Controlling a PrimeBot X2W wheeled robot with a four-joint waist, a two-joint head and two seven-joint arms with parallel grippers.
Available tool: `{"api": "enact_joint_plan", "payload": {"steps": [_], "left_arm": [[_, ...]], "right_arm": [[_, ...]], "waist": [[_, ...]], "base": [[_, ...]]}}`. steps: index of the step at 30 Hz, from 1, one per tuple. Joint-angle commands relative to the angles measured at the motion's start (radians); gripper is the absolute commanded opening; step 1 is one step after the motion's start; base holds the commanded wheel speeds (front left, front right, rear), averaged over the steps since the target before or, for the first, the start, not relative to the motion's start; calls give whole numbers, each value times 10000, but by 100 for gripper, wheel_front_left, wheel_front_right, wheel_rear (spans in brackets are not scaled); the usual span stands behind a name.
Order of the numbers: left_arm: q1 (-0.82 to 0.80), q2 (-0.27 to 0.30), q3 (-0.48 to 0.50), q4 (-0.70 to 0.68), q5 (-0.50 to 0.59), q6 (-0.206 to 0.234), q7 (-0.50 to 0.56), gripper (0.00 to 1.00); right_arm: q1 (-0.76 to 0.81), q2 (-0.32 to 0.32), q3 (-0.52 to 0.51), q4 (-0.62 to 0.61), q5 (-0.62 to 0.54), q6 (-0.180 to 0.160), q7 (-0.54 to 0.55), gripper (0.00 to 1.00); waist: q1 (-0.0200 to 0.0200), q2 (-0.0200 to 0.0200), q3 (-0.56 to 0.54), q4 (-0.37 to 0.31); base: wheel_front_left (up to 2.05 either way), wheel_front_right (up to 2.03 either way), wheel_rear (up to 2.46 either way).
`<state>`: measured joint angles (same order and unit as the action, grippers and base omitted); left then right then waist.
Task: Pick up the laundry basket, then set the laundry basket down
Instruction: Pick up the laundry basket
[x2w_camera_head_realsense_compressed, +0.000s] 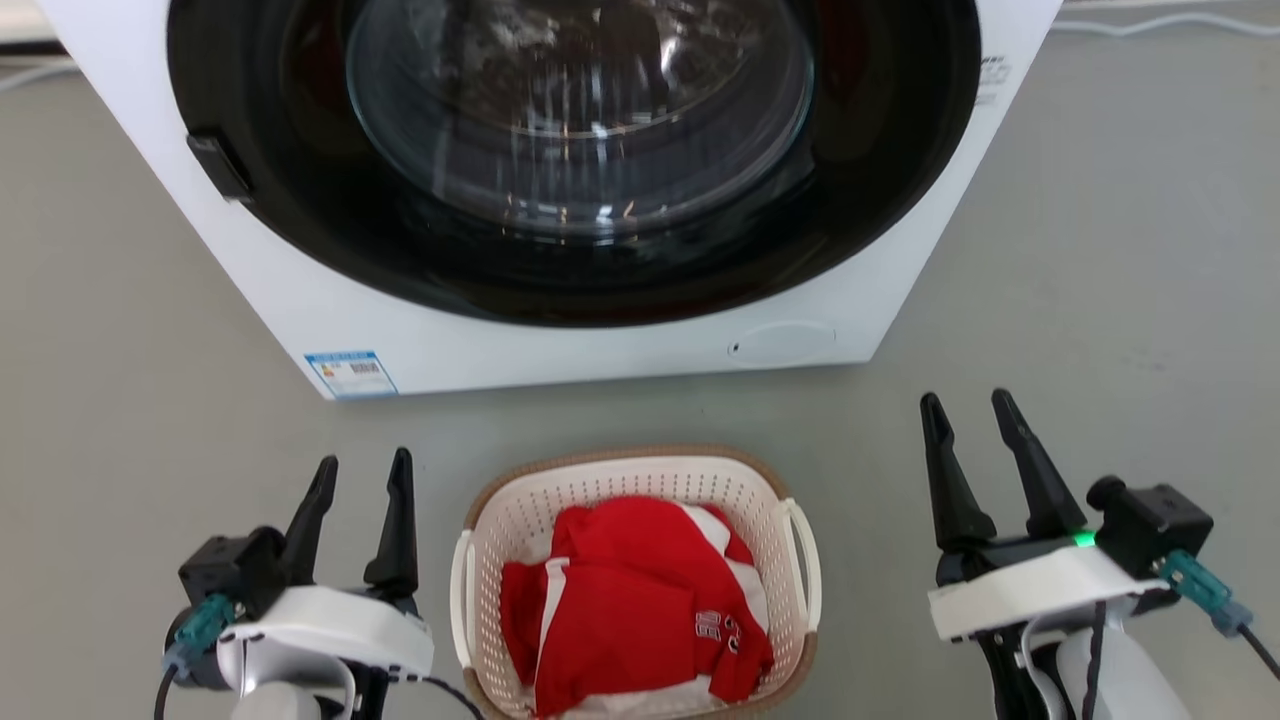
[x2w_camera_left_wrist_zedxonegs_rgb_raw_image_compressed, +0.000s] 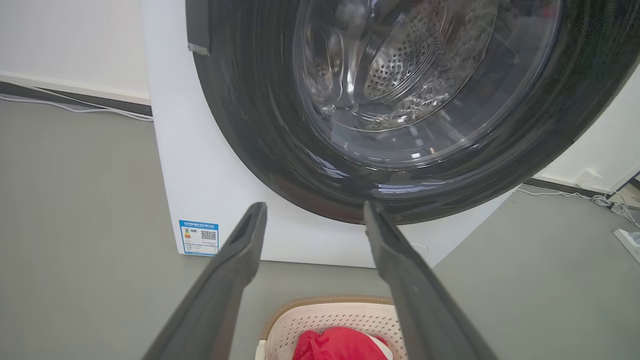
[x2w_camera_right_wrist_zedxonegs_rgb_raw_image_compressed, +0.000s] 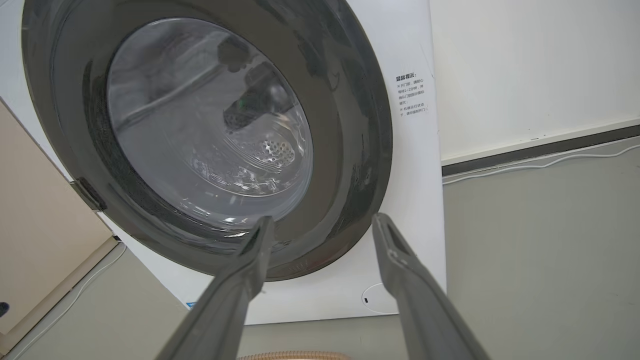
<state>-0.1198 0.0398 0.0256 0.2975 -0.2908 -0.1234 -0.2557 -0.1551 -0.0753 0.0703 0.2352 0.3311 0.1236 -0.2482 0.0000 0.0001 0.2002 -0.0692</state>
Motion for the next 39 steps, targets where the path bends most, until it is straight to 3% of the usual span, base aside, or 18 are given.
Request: {"api": "enact_joint_plan", "payload": {"steps": [1,10,24,39], "left_arm": [[-513,105,262,-119,57,-21,-61,100],[-1678,120,296,805,246,-65,-61,100],[-3315,424,-336,3331,-278,-71,-61,100],[-5063,796,-1710,6077,-1000,-72,-61,100]], "right_arm": [[-433,38,294,-171,60,71,-136,100],[-1218,138,271,578,-36,71,-136,100],[-2262,207,241,2828,53,71,-136,100],[-3742,244,735,5122,422,71,-136,100]], "waist": [[0,-1,386,26],[0,-1,1925,192],[0,-1,3539,286],[0,-1,5649,322]], "base": [[0,0,0],[0,0,0],[0,0,0],[0,0,0]]}}
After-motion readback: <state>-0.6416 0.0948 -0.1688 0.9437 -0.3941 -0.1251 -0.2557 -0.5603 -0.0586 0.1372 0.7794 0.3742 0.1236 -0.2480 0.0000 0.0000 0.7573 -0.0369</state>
